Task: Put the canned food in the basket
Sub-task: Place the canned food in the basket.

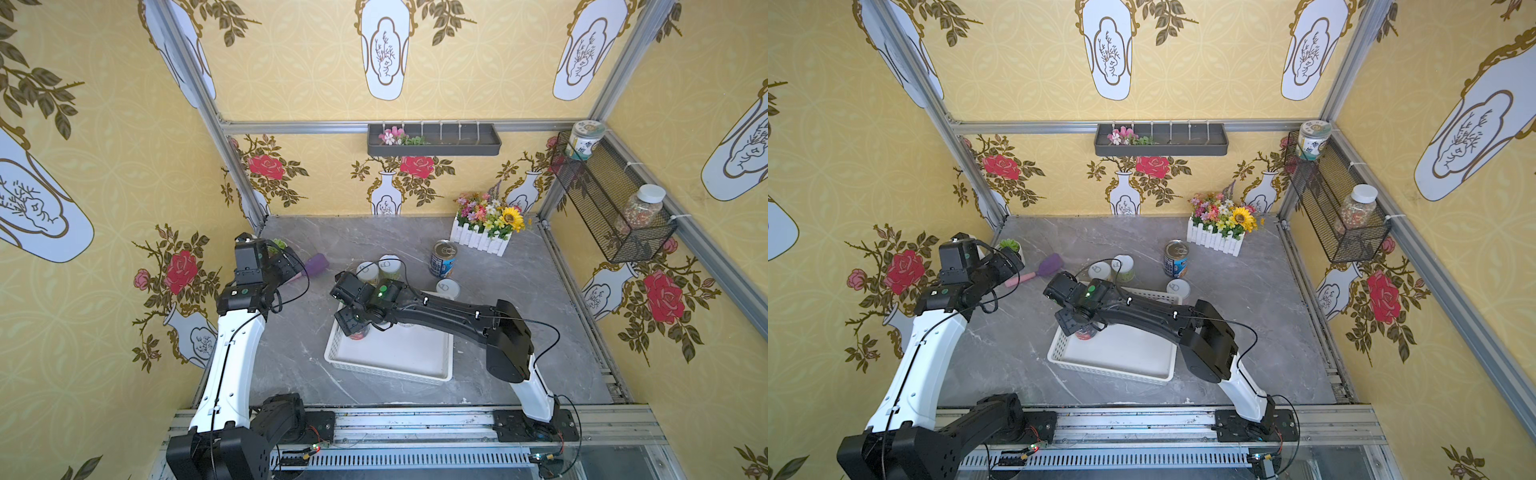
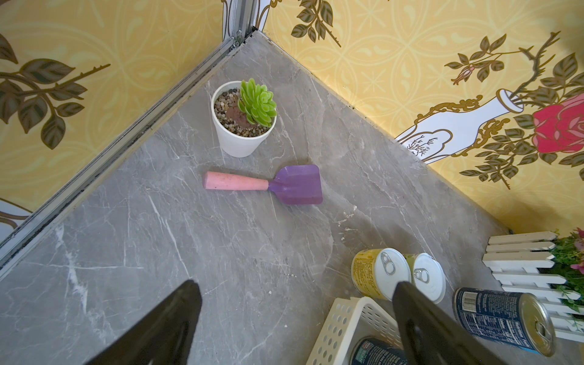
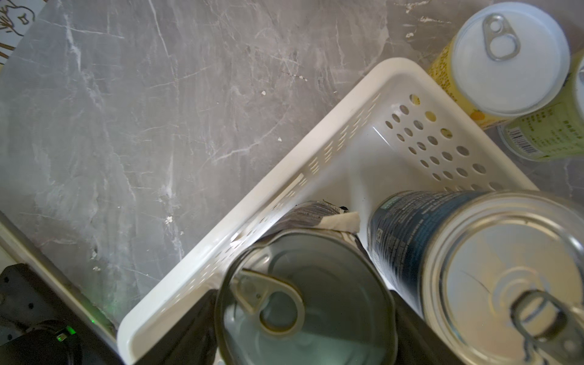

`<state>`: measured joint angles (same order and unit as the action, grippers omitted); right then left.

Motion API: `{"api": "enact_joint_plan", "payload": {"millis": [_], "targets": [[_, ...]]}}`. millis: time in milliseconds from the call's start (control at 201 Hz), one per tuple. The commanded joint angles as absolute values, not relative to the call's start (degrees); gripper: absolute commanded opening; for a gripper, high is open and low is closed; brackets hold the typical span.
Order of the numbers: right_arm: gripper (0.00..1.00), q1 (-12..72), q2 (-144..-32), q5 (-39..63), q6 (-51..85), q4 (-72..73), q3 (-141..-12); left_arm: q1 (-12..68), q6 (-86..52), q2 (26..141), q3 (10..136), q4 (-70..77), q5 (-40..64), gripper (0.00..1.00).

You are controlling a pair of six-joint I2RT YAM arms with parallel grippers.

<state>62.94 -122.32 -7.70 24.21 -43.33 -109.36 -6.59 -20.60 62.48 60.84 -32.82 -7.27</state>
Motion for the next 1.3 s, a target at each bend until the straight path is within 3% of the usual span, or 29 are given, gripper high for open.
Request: {"api": "enact_joint_plan", "payload": {"millis": [0,483,612,797,1294], "targets": [[0.73,62.1,-122.6,-9.4,24.7,-37.7,-109.2,-6.7,-20.5,62.7,60.7,-32.0,-6.6,1.0],[0.75,60.9,-125.1,-9.8,23.8,-36.4,-109.2,-7.2,-20.5,62.8,60.9,-31.8,-5.8,1.0],[0.89,60.9,-124.9,-10.0,23.5,-36.4,-109.4,-7.2,-20.5,62.8,60.9,-31.9,-5.6,1.0],[1.0,60.9,-122.7,-10.7,22.7,-36.3,-108.9,-7.2,-20.5,62.8,60.9,-31.8,-5.4,1.0],[0.97,61.5,-104.2,-15.3,21.4,-35.6,-101.7,-7.3,-20.5,62.6,60.7,-31.8,-5.4,1.0]]}}
